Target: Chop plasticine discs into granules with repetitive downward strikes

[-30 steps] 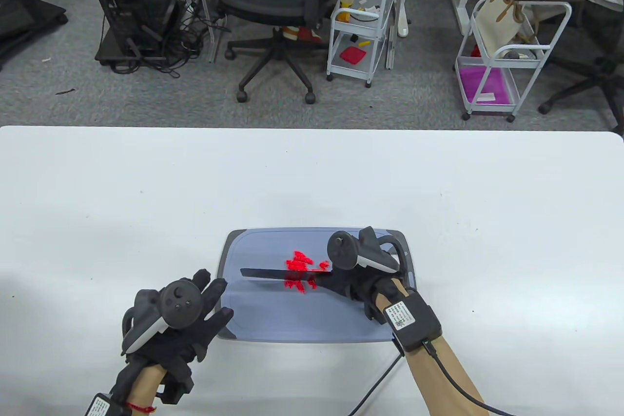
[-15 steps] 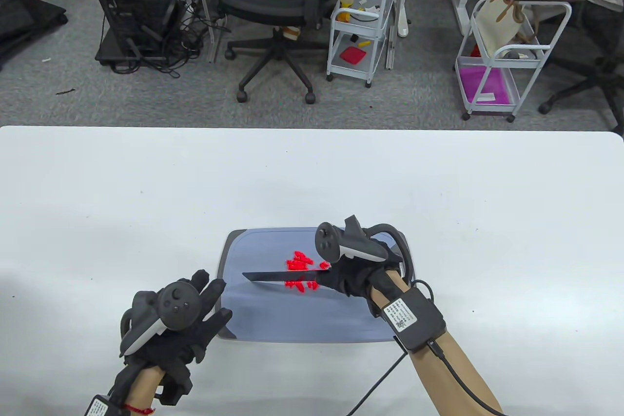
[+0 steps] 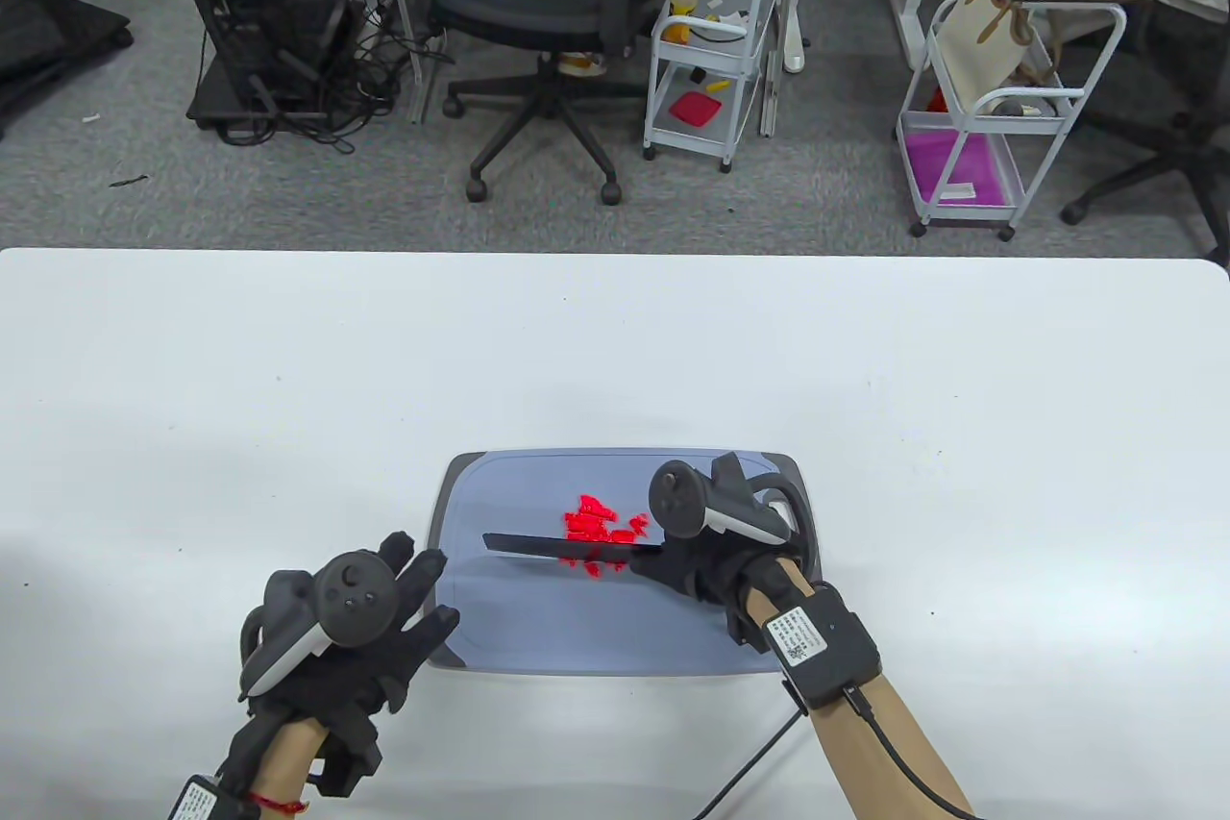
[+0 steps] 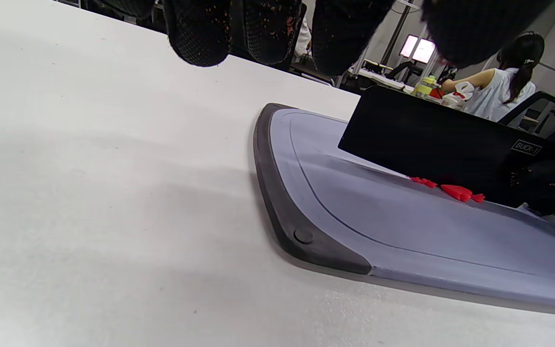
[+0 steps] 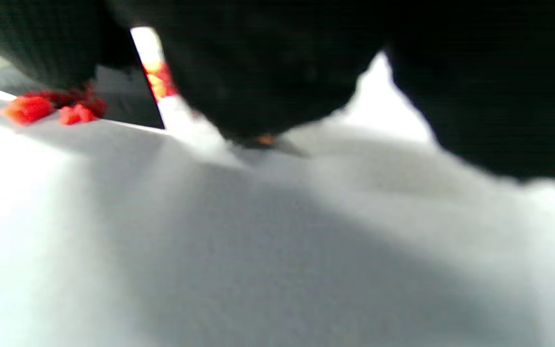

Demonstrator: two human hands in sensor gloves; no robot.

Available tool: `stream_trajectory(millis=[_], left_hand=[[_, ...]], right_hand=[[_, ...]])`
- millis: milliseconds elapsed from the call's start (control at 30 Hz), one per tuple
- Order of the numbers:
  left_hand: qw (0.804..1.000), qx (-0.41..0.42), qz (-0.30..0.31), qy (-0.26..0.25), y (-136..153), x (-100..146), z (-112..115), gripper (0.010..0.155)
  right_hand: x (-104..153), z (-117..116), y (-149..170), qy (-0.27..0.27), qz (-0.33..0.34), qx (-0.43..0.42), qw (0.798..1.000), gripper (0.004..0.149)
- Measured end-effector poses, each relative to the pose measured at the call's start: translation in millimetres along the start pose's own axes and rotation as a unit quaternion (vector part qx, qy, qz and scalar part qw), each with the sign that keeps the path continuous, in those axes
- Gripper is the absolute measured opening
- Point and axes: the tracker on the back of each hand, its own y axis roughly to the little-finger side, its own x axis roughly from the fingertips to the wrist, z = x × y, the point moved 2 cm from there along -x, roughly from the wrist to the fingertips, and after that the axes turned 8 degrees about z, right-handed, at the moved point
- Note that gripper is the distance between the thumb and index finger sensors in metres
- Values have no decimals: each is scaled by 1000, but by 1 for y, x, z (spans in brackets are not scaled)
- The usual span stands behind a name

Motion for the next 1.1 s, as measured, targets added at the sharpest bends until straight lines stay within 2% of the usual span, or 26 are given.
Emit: stream_trajectory(millis=[133,300,367,567,667,867,1033,1100], left_hand=[[1000,-4,0,-1,0,2,0,72],[1000,4,-2,-16,4,4,-5,72],[1000,5,-2,-18,5,4,-6,72],[999,8,6,-39,2,5,-9,73],[999,4,6,-38,2,4,-8,72],[999,3,0,-36,6,1,-7,73],[999,7,-2,-34,5,0,-6,72],[1000,3,-3,-30,5,0,-5,72]], right_hand=[[-2,17,-10,-33,-15,40,999,70],[13,39,-17,-9,-20,73,997,68],[23,44,-11,-17,-27,38,999,70],[56,53,16,17,-51,-31,998,72],[72,54,32,33,-63,-64,995,73],[101,50,64,64,-82,-197,975,74],[111,30,77,99,-104,-275,951,71],[109,19,77,119,-141,-275,943,68]])
